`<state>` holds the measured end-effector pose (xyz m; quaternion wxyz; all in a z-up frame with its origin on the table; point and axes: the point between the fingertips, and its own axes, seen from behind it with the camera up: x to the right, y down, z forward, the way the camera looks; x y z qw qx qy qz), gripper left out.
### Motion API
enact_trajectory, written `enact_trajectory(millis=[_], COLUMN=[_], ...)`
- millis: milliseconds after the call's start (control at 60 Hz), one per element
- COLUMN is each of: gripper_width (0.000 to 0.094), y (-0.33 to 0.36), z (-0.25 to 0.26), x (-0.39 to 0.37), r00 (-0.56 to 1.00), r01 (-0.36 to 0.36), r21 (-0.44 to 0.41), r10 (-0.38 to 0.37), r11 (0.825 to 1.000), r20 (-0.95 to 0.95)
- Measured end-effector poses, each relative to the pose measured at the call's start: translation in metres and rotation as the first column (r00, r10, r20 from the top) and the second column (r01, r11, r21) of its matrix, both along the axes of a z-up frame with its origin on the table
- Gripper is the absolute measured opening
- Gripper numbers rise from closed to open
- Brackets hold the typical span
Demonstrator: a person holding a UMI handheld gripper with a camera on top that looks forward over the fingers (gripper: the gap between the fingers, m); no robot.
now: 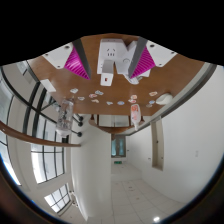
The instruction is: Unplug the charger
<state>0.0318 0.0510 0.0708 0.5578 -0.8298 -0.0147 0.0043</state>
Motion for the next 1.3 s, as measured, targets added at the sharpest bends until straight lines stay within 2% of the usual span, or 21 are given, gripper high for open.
enact_trajectory(millis=[100,117,133,167,200,217,267,350,633,683,733,817,900,983,1033,1100,1150,1300], gripper_width=[0.0631,0.0647,0.061,0.0512,0.0324,0.0194,0.0178,0.01,0.0073,0.0072,0.007,0.007,0.0069,0.007,0.0071,0.0074,0.0078,0.0098], y=[0.033,0.036,0.038,0.043,0.046,0.048,0.049,0.049,0.049,0.049,0.042,0.032,0.022,0.011,0.007,-0.003,-0.007,-0.008], z=[-0.019,-0.024,-0.029,-0.039,-0.044,-0.044,-0.041,-0.039,-0.027,0.011,0.064,0.111,0.134,0.11,0.084,0.035,0.003,-0.05], x=[0.006,0.008,0.008,0.006,0.003,0.01,0.008,0.008,0.008,0.01,0.016,0.009,0.029,0.047,0.049,0.059,0.065,0.075], r00=[0.999,0.999,0.999,0.999,0.999,0.999,1.0,0.999,1.0,0.999,0.994,0.999,0.998,0.996,0.997,0.997,0.996,0.997], r01=[0.014,0.017,0.019,0.009,-0.005,0.015,0.013,0.005,0.013,0.013,0.02,-0.009,0.011,0.017,0.013,0.016,0.016,0.021], r21=[-0.034,-0.043,-0.056,-0.082,-0.086,-0.073,-0.047,-0.025,0.023,0.152,0.281,0.298,0.296,0.233,0.157,0.059,-0.005,-0.094], r10=[-0.013,-0.016,-0.017,-0.005,0.008,-0.011,-0.012,-0.004,-0.013,-0.019,-0.048,-0.001,-0.027,-0.037,-0.025,-0.02,-0.016,-0.014], r11=[0.999,0.999,0.998,0.997,0.996,0.997,0.999,1.0,1.0,0.988,0.959,0.955,0.955,0.972,0.988,0.998,1.0,0.995], r20=[0.031,0.038,0.041,0.04,0.032,0.052,0.019,0.032,0.005,0.034,0.093,0.033,0.051,0.083,0.069,0.074,0.09,0.073])
